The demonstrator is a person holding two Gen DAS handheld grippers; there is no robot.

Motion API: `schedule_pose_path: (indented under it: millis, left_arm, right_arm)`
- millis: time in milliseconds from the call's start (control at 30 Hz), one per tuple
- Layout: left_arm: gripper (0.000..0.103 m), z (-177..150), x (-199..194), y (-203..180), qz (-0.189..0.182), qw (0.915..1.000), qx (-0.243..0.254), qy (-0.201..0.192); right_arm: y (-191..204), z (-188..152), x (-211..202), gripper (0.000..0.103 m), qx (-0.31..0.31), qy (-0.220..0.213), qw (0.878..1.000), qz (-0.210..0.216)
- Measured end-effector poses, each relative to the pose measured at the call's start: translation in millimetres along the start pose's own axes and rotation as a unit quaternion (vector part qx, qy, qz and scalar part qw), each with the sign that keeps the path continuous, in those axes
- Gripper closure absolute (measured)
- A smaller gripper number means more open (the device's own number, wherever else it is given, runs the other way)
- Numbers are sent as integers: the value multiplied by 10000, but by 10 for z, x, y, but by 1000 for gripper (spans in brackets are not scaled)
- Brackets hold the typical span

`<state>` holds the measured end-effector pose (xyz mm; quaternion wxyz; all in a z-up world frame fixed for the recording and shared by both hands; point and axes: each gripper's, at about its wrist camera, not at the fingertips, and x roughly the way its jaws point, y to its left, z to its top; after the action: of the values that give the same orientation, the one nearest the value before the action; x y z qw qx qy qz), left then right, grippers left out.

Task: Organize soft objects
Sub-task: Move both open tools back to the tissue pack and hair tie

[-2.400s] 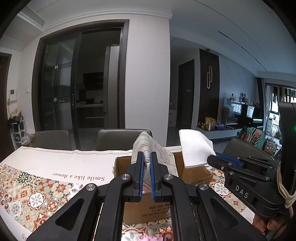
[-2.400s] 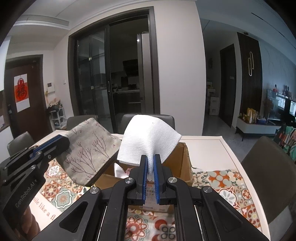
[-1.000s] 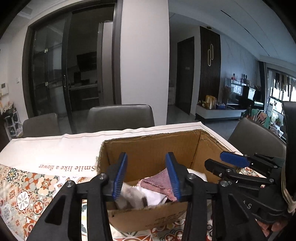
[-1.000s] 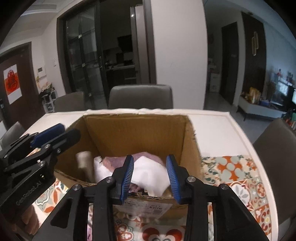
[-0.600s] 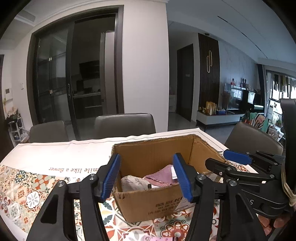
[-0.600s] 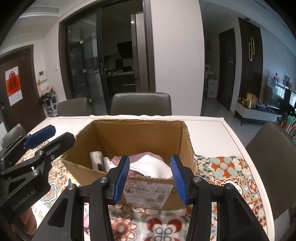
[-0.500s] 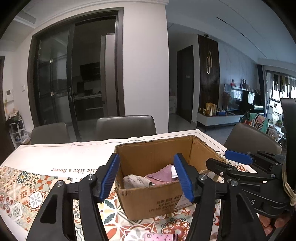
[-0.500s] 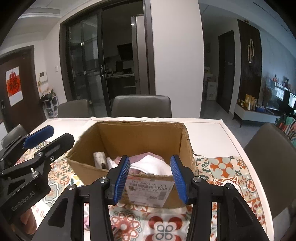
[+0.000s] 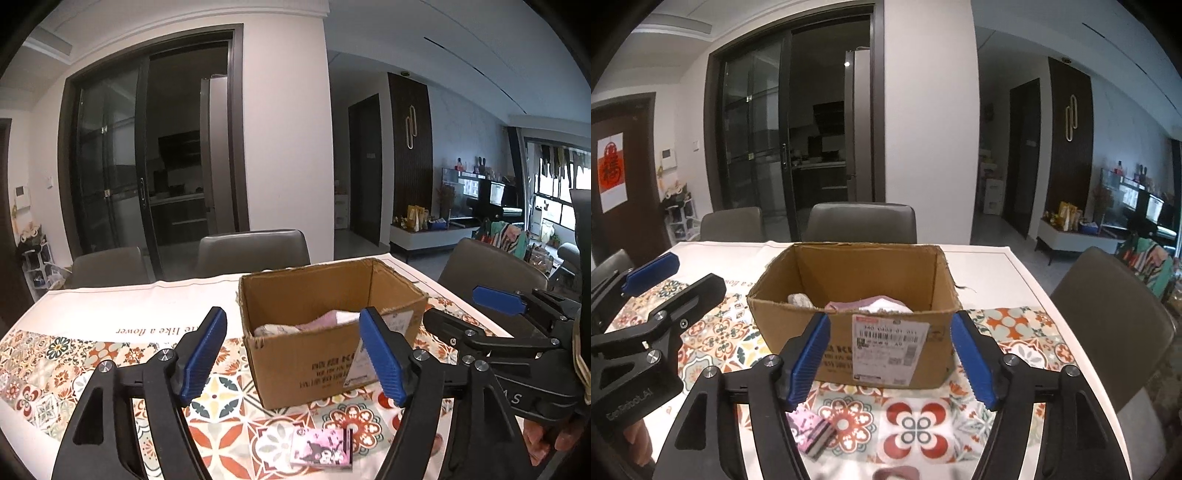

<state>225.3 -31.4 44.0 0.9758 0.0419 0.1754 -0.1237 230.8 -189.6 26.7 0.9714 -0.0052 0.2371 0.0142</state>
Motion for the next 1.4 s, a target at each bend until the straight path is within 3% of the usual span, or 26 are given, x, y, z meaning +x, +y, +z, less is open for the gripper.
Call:
schedule_pose_path:
  millis: [667, 1133, 1400]
  left_arm:
    - [22, -462, -319, -34, -312, 9990, 117, 293]
    - [21, -857, -155, -68, -539, 9927, 281, 1040]
    - [19, -1034, 62, -88, -743, 9847, 349, 1537]
  right_arm:
    - [27, -461, -343, 29, 194, 388, 9984, -349]
    - [70, -892, -160, 29, 203, 1158, 9925, -328]
    - [48, -1079, 20, 29, 272, 1551, 9870, -326]
